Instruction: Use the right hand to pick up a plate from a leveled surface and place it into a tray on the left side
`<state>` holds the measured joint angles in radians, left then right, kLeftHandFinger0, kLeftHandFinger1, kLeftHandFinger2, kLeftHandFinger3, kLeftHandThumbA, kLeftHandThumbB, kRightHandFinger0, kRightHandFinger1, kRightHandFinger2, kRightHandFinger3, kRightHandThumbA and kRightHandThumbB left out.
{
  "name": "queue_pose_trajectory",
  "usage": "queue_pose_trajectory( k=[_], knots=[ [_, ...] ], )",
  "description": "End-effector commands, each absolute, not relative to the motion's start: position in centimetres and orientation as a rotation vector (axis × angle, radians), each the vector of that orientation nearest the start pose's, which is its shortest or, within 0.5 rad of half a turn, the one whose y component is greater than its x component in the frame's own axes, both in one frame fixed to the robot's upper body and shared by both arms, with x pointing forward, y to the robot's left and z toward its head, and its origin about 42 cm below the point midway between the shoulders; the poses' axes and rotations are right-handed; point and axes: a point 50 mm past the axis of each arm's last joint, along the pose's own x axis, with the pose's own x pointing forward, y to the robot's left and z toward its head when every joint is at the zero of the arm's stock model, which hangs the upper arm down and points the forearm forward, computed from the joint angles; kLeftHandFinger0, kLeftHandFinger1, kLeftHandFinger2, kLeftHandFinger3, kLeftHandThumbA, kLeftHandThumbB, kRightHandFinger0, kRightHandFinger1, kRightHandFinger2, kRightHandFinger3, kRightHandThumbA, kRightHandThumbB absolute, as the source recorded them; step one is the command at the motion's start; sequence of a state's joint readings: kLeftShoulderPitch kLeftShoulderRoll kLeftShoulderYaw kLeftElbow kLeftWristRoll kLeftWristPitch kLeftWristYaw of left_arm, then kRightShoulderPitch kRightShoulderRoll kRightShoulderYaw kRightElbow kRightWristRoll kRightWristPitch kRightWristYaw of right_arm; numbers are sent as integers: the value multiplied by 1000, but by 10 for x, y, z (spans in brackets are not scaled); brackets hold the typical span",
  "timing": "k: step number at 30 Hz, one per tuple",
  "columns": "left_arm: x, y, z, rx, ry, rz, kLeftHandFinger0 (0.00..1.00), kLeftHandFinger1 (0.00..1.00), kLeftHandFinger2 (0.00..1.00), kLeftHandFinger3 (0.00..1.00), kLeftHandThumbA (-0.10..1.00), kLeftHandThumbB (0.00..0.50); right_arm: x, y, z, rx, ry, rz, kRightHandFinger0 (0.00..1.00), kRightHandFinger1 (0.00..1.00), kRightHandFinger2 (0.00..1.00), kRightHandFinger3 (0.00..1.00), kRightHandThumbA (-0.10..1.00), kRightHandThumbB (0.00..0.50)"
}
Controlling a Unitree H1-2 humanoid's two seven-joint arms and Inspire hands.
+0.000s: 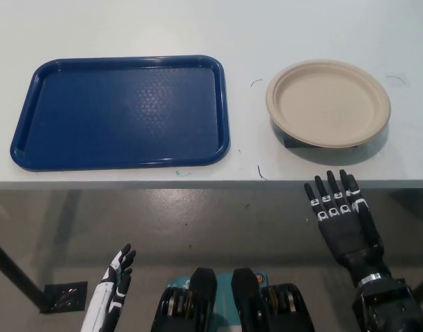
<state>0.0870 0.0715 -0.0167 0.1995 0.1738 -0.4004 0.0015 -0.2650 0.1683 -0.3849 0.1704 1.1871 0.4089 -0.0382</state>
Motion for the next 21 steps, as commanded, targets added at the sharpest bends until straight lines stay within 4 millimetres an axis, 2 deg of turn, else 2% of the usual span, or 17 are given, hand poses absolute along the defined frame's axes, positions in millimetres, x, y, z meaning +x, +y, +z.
queue_pose_trajectory(
  k=[1,13,21],
  knots=[
    [247,232,58,235,-182,-77,1000,1000,1000,1000,1000,207,374,-192,131,1460,73,100,1000,1000,1000,1000,1000,423],
    [246,231,58,240,-184,-74,1000,1000,1000,1000,1000,205,395,-197,142,1463,54,103,1000,1000,1000,1000,1000,416],
    [245,230,58,247,-184,-75,1000,1000,1000,1000,1000,205,401,-205,150,1468,39,95,1000,1000,1000,1000,1000,423]
  ],
)
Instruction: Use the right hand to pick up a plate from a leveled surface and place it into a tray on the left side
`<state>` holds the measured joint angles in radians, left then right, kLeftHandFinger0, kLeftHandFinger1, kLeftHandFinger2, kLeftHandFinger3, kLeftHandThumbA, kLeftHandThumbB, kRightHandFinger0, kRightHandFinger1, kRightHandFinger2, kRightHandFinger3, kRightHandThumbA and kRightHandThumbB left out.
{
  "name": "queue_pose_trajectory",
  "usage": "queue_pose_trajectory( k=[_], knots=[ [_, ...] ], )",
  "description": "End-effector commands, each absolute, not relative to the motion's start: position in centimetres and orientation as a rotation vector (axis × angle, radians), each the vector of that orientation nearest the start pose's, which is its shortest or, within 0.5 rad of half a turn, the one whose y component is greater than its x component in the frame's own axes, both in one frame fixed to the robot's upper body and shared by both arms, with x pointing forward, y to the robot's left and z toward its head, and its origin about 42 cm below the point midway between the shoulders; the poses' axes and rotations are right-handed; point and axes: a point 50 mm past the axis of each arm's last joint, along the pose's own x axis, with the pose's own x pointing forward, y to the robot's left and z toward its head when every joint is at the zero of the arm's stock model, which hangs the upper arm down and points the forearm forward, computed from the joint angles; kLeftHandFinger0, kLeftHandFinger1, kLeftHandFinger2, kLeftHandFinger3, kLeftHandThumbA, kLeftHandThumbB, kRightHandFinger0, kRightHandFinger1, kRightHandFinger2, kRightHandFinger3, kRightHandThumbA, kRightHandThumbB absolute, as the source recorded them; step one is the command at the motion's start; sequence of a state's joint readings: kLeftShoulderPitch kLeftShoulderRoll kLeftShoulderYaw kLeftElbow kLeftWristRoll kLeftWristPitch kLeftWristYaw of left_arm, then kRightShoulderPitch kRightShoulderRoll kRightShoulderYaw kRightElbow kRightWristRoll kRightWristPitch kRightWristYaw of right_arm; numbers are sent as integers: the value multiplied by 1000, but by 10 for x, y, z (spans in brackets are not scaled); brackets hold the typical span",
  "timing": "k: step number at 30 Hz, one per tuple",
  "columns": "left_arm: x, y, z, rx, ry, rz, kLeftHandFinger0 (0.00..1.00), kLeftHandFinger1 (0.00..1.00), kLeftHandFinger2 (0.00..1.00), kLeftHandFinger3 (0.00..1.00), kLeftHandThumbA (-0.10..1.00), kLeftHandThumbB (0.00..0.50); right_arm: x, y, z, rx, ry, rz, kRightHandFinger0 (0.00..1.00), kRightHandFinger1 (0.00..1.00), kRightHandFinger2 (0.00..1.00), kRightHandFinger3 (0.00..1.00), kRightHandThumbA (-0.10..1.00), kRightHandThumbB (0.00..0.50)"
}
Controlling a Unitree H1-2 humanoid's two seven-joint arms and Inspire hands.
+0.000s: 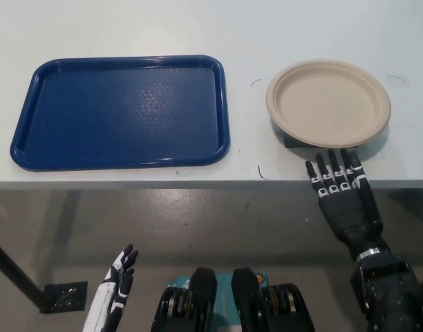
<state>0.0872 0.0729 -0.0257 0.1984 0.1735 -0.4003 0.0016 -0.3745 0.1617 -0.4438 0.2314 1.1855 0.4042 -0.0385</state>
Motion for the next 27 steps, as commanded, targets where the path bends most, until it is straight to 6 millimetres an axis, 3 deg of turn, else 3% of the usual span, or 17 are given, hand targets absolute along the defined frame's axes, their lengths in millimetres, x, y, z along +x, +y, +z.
queue_pose_trajectory(
  k=[1,10,21,27],
  knots=[
    [244,231,58,246,-183,-76,1000,1000,1000,1000,1000,205,401,-204,148,1475,47,98,1000,1000,1000,1000,1000,423],
    [243,231,56,233,-183,-78,1000,1000,1000,1000,1000,219,408,-202,139,1472,70,85,1000,1000,1000,1000,1000,410],
    [244,231,56,224,-186,-87,1000,1000,1000,1000,1000,235,436,-205,144,1480,72,64,1000,1000,1000,1000,1000,396],
    [244,230,56,226,-188,-91,1000,1000,1000,1000,1000,246,451,-207,150,1456,71,69,1000,1000,1000,1000,1000,430]
  ],
)
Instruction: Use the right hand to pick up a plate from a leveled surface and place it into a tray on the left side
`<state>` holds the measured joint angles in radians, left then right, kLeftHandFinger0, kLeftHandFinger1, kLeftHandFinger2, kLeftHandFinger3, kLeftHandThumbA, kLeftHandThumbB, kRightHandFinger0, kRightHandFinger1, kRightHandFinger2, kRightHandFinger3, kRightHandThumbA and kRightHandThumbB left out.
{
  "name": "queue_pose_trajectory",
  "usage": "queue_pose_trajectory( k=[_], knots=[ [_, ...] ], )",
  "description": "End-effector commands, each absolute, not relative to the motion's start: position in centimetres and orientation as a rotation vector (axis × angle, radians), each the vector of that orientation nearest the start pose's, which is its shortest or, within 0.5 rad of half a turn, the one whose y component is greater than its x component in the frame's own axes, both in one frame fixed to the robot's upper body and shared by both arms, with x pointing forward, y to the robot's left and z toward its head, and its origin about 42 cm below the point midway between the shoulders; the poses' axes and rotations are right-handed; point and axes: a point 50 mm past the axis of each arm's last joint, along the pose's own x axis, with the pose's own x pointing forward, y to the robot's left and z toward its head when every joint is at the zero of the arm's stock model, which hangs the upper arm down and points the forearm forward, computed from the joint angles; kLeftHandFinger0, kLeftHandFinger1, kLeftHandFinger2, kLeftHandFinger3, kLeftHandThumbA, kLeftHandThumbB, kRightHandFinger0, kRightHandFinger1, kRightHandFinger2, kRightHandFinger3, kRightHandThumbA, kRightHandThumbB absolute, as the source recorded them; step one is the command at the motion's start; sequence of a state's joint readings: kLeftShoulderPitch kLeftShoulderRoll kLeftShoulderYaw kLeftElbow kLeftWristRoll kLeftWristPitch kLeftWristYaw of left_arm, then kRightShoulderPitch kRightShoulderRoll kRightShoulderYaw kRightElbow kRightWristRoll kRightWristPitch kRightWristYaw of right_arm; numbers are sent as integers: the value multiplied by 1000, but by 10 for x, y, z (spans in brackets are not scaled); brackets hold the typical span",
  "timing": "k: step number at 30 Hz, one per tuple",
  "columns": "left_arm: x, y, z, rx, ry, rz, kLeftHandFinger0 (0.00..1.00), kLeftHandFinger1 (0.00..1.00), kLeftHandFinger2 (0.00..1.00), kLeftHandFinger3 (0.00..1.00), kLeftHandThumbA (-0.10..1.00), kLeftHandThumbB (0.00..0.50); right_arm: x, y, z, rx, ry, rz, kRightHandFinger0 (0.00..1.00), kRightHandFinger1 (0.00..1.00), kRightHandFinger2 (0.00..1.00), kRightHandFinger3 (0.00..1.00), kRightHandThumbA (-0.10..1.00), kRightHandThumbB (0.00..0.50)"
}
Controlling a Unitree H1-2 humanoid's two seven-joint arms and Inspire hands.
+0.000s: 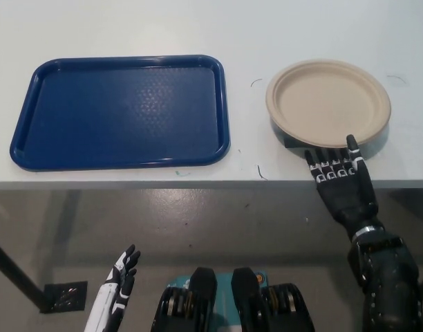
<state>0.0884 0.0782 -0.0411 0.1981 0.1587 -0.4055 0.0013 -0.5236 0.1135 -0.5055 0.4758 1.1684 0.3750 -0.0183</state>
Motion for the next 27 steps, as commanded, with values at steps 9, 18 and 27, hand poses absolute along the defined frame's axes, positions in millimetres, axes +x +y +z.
queue_pose_trajectory(
  k=[9,18,27],
  knots=[
    [242,229,55,214,-185,-99,1000,1000,1000,1000,1000,253,481,-223,153,1235,448,-184,0,0,269,351,388,79],
    [246,230,56,228,-199,-105,1000,1000,1000,1000,1000,233,472,-213,142,1270,513,-233,0,114,541,788,310,54],
    [245,230,54,230,-195,-109,1000,1000,1000,1000,1000,238,462,-209,144,1222,468,-241,0,150,557,405,246,20]
  ],
)
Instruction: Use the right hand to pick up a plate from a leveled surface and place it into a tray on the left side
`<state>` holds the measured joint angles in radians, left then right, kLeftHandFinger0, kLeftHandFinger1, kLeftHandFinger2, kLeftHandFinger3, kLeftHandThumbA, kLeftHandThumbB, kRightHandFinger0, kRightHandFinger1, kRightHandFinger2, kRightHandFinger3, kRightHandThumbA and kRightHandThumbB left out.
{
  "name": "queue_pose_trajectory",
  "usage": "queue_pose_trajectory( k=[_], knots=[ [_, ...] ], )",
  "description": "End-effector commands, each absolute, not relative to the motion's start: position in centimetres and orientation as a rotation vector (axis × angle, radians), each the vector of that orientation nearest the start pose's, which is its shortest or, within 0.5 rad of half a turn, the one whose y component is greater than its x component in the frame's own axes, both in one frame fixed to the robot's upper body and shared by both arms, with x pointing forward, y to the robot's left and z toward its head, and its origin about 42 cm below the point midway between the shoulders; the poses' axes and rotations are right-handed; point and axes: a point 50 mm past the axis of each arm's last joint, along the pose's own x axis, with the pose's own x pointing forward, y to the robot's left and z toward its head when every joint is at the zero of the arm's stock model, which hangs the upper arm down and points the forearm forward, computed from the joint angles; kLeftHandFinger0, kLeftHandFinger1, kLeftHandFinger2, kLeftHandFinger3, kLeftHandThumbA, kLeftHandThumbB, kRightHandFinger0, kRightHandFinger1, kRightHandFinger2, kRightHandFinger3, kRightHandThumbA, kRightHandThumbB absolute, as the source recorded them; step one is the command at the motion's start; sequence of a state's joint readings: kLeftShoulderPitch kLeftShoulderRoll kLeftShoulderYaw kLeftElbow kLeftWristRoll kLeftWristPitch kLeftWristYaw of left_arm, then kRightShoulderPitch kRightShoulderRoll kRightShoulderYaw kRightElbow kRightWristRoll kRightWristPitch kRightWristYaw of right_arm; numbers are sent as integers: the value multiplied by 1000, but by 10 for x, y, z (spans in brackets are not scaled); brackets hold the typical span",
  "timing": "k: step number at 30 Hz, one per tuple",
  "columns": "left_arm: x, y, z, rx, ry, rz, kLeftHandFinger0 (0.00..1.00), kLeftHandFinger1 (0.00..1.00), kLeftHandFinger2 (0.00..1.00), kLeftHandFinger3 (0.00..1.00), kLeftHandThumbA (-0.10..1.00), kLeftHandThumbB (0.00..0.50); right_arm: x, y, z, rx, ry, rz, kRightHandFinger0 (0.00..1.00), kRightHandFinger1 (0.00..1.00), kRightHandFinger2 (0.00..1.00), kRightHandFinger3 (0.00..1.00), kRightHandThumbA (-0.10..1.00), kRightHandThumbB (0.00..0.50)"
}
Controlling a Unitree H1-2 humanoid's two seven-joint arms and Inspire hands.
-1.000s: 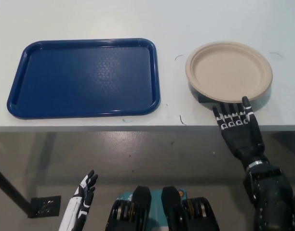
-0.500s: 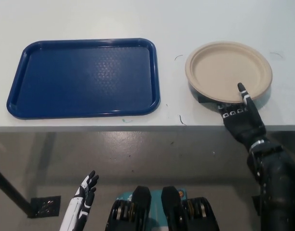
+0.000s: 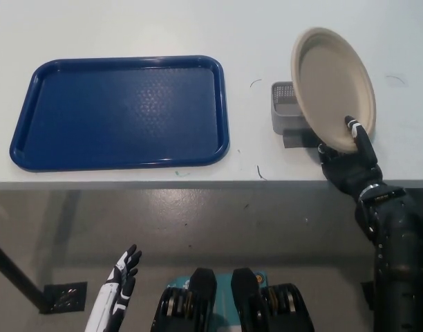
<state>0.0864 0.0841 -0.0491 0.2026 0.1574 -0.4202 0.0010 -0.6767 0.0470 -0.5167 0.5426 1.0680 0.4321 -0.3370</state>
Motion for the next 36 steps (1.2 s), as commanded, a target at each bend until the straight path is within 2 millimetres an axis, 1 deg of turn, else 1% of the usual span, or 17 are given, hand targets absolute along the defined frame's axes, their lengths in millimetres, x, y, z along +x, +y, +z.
queue_pose_trajectory(
  k=[1,2,3,6,7,8,10,11,15,18,22,27,30,32,33,34,36],
  knots=[
    [245,230,54,231,-195,-109,1000,1000,1000,1000,1000,239,461,-208,145,1215,459,-238,0,158,555,455,224,20],
    [245,230,54,231,-195,-108,1000,1000,1000,1000,1000,241,458,-206,150,1202,433,-219,0,171,562,480,173,11],
    [245,230,55,235,-195,-107,1000,1000,1000,1000,1000,238,453,-203,161,1181,402,-194,0,179,568,514,57,5],
    [245,230,55,241,-194,-110,1000,1000,1000,1000,1000,239,444,-194,188,1150,322,-137,0,153,583,652,-57,0],
    [245,230,55,241,-196,-112,1000,1000,1000,1000,1000,226,439,-190,201,1141,278,-101,0,147,585,702,-97,0],
    [244,230,54,241,-198,-113,1000,1000,1000,1000,1000,222,436,-187,209,1132,248,-73,0,152,585,812,-100,0],
    [248,230,55,236,-200,-111,1000,1000,1000,1000,1000,228,431,-180,231,1081,187,-20,0,149,573,826,-100,0],
    [248,230,55,235,-196,-111,1000,1000,1000,1000,1000,243,426,-172,250,1063,157,33,0,136,553,820,-100,2],
    [249,231,55,235,-194,-112,1000,1000,1000,1000,1000,238,415,-151,284,1014,99,110,0,145,551,832,-100,0],
    [249,232,54,240,-193,-114,1000,1000,1000,1000,1000,237,412,-137,297,998,79,156,0,178,572,870,-100,0],
    [249,232,53,242,-188,-120,1000,1000,1000,1000,1000,242,424,-107,313,891,84,209,0,194,579,827,-100,0],
    [249,232,54,240,-186,-121,1000,1000,1000,1000,1000,246,447,-68,324,823,139,240,0,244,635,942,-100,6],
    [250,232,54,251,-193,-124,1000,1000,1000,1000,1000,242,465,-47,327,804,178,251,0,253,648,955,-100,0],
    [250,232,54,249,-185,-128,1000,1000,1000,1000,1000,245,480,-33,328,777,204,243,0,260,654,1000,-100,0],
    [250,232,54,249,-184,-128,1000,1000,1000,1000,1000,245,486,-27,329,765,219,237,0,259,667,976,-100,7],
    [249,232,53,249,-183,-129,1000,1000,1000,1000,1000,245,493,-20,329,756,242,224,0,250,669,897,-100,6],
    [249,232,52,248,-181,-131,1000,1000,1000,1000,1000,244,504,-8,331,733,241,218,0,248,672,879,-100,1]
  ],
)
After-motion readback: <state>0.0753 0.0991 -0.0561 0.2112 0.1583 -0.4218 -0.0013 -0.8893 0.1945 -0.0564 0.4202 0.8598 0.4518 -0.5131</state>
